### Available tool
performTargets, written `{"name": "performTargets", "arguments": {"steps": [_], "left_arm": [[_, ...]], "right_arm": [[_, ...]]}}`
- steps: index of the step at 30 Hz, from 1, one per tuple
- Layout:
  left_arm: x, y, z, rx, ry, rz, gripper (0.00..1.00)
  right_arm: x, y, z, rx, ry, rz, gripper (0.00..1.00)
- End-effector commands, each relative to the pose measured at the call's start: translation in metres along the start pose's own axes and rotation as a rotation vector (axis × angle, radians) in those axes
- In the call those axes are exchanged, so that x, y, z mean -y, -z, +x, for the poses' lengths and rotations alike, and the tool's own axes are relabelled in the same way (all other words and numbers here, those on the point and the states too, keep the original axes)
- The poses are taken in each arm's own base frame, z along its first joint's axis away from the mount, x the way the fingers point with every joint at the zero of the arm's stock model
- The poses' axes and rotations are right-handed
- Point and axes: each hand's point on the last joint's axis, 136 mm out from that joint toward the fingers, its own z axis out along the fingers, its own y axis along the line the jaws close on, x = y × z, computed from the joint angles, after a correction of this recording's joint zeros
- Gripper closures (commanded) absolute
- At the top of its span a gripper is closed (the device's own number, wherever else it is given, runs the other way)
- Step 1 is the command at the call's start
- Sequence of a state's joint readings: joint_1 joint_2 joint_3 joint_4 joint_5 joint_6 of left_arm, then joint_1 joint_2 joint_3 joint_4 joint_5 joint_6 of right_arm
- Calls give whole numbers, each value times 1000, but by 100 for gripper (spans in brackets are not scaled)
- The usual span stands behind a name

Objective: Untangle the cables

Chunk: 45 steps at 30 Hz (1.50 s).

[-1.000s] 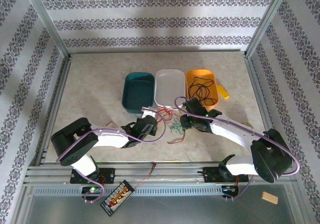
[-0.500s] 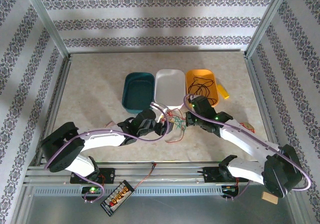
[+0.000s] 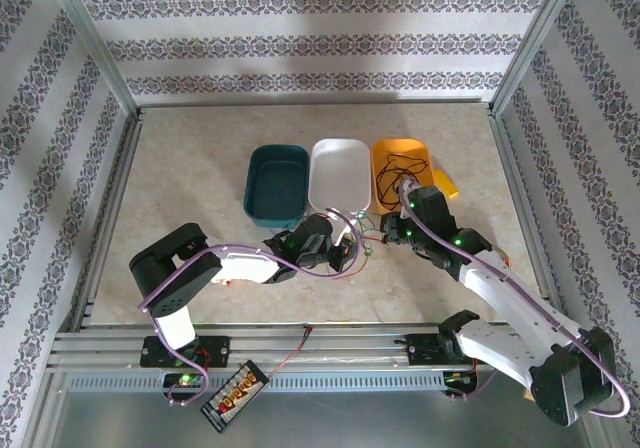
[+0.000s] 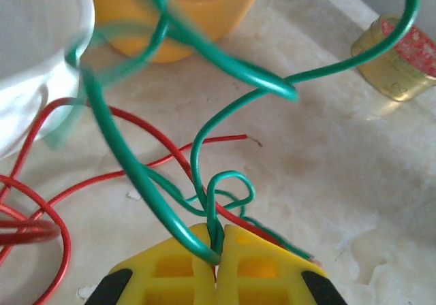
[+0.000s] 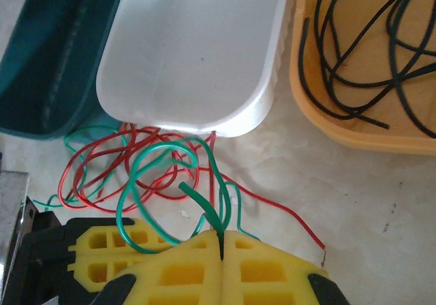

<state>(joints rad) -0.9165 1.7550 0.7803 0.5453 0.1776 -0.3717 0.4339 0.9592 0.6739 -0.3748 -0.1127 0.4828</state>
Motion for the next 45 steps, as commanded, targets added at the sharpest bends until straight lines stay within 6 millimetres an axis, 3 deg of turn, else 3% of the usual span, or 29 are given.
{"name": "performTargets", "arguments": {"steps": [1, 11, 16, 20, 23, 27, 31, 34, 40, 42, 45], "left_arm": [[-12, 10, -11, 80, 61, -16, 100], [-51, 38, 0, 99, 158, -115, 100], [-59, 51, 8, 86, 156, -146, 100], [-58, 59, 12, 69, 141, -146, 100], [-52, 61, 11, 63, 135, -117, 100], [-47, 61, 6, 62, 131, -96, 100], [-44, 57, 3, 63, 128, -81, 100], [-42, 56, -1, 74, 135, -71, 100], [-36, 56, -9, 101, 143, -42, 100], [-32, 56, -11, 102, 142, -18, 100], [-29, 56, -11, 97, 137, -6, 100]], "right_arm": [[10, 11, -10, 52, -65, 23, 100], [71, 48, -32, 241, -175, 288, 100], [95, 67, -31, 298, -210, 402, 100], [101, 72, -30, 307, -210, 426, 100], [72, 54, -32, 255, -151, 252, 96], [9, 26, -21, 127, -99, -87, 61], [-29, 9, -7, 50, -43, -229, 52], [-40, -2, 3, 0, -21, -256, 52], [-37, -26, 17, -76, -22, -233, 54], [-38, -31, 13, -57, -30, -237, 62], [-37, -37, 7, -33, -52, -234, 87]]}}
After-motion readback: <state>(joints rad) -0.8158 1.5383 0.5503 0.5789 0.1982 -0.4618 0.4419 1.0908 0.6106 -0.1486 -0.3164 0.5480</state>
